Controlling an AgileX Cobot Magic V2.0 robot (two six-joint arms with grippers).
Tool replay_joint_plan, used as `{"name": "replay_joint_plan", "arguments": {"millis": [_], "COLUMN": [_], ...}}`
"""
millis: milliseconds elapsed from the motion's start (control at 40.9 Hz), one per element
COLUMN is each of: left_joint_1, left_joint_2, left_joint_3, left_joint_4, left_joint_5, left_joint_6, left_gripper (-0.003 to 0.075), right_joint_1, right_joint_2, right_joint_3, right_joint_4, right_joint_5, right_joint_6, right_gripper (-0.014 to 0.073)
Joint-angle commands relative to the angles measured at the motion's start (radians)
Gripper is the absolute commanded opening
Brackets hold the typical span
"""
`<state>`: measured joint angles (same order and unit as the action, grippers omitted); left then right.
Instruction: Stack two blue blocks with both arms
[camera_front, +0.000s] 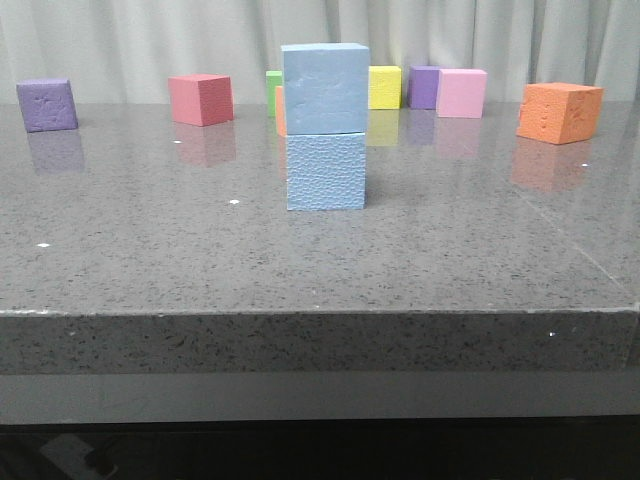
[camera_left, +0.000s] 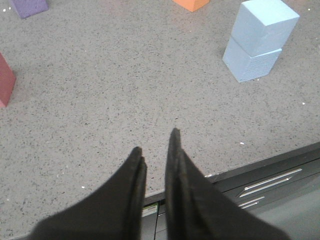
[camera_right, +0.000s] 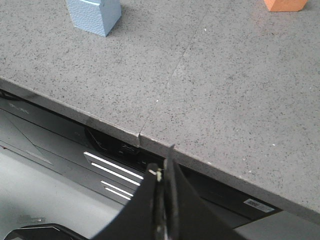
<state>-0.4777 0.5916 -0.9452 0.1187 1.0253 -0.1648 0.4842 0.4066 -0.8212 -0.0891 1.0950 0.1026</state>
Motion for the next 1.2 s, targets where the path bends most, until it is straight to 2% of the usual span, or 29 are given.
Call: {"name": "replay_joint_plan", "arguments": {"millis": [0,611,758,904,1027,1173], "left_joint_1": [-0.007,-0.007,0.003,0.115,0.251,0.386], "left_joint_2": [0.005,0.005,-0.046,-0.138,-0.249,-0.403], "left_joint_3": [-0.022,-0.022,0.018,0.126,0.259,0.481], "left_joint_4": [0.009,0.009,0.001,0.009,-0.004,-0.092], "left_joint_5": [-0.079,-0.077,-0.121,-0.202,-0.285,-0.476], "left_joint_6": [0.015,0.017,0.017,0.017,0.017,0.017], "left_gripper": [-0.0013,-0.002,-0.002,-0.002,-0.002,-0.002], "right_joint_1": [-0.006,-0.006,-0.006,-0.006,-0.006,-0.006], "right_joint_2": [0.008,0.008,0.008,0.008,0.008,0.008], "right_joint_3": [-0.022,-0.022,-0.022,-0.022,-0.022,-0.022], "right_joint_4": [-0.013,-0.012,-0.013,-0.013,-0.013,-0.013], "right_joint_5": [-0.077,-0.082,-0.082,-0.081,-0.081,-0.081], "right_joint_6": [-0.012,-0.009,-0.009,-0.009,-0.009,-0.009], "right_gripper": [-0.0124,-0.0124,-0.0124,-0.0124,-0.0124,-0.0124]}}
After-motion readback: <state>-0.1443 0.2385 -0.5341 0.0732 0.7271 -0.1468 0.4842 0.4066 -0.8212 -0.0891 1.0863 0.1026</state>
